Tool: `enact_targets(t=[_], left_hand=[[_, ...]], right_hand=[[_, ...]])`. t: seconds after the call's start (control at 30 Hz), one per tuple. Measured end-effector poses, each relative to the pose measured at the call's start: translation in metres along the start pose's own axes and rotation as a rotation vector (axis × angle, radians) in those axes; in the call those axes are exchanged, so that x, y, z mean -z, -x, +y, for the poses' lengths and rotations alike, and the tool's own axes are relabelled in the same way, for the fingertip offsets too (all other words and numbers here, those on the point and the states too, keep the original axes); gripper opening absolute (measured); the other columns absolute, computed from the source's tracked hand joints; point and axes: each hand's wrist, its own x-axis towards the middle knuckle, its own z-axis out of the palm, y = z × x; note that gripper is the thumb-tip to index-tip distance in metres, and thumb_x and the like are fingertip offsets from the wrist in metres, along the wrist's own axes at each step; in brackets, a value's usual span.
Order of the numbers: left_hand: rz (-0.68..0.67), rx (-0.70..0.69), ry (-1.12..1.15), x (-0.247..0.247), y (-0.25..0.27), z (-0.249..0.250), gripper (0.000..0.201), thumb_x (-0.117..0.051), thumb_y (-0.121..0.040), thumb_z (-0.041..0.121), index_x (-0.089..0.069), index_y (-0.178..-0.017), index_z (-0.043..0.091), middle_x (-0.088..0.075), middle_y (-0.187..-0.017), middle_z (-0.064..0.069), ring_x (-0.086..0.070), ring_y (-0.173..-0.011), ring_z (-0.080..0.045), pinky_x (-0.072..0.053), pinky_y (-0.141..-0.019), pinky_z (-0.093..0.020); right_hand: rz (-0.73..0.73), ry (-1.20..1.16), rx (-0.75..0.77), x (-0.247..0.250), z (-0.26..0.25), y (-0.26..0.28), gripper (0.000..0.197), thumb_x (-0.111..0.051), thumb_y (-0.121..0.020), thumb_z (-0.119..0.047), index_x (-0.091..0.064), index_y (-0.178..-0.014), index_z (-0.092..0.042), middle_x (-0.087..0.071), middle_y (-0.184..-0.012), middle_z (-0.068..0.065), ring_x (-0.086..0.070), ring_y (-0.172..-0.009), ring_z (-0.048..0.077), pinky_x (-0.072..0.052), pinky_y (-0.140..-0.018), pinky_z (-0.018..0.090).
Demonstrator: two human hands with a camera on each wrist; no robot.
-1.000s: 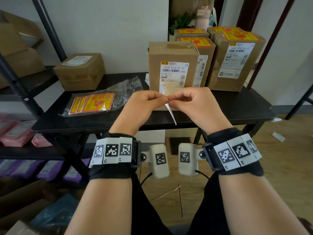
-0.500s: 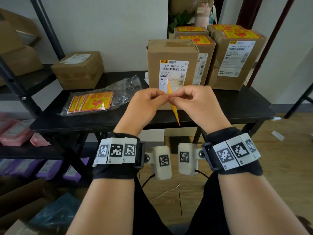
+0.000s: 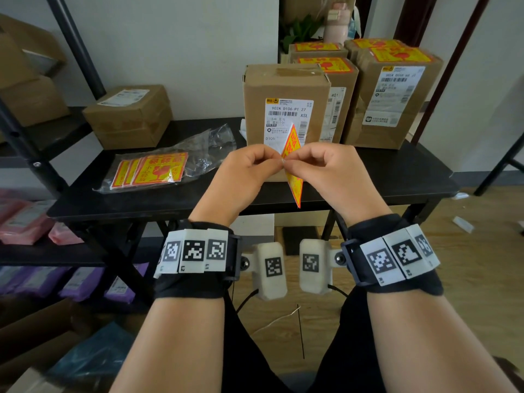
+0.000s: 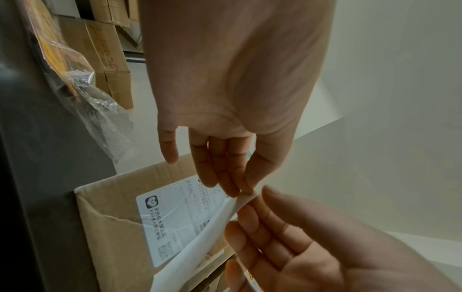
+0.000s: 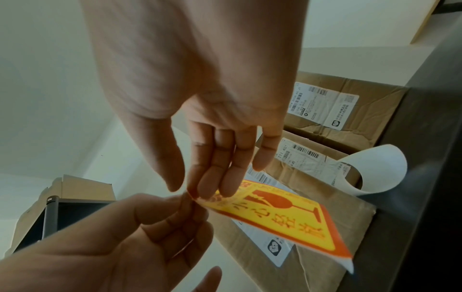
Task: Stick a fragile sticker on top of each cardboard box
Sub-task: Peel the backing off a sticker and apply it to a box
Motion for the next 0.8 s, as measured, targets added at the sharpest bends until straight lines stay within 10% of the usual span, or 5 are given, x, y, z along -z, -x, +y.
enact_targets(t=[0.63, 0.8], left_hand=[[0.187, 0.078, 0.178, -0.032, -0.016, 0.005, 0.009, -0.061, -0.084, 0.006, -0.055, -0.078, 0.009, -0.072, -0.074, -0.004, -0.067, -0.062, -0.013, -0.059, -0.070, -0.028], [0.053, 0.065, 0.227, -0.054, -0.020, 0.017, 0.017, -0.064, -0.090, 0.031, -0.065, -0.099, 0.016, -0.073, -0.090, 0.001, -0.072, -0.078, -0.013, -0.060, -0.079, -0.034]], right_hand=[[0.485, -0.139, -0.187, 0.053, 0.023, 0.001, 0.006, -0.054, -0.096, -0.023, -0.059, -0.092, -0.023, -0.068, -0.090, -0.004, -0.070, -0.078, 0.012, -0.059, -0.064, 0.021], [0.442, -0.121, -0.179, 0.059, 0.027, 0.006, 0.005, -0.057, -0.095, -0.019, -0.061, -0.095, -0.020, -0.069, -0.088, -0.004, -0.071, -0.074, 0.010, -0.060, -0.065, 0.024]])
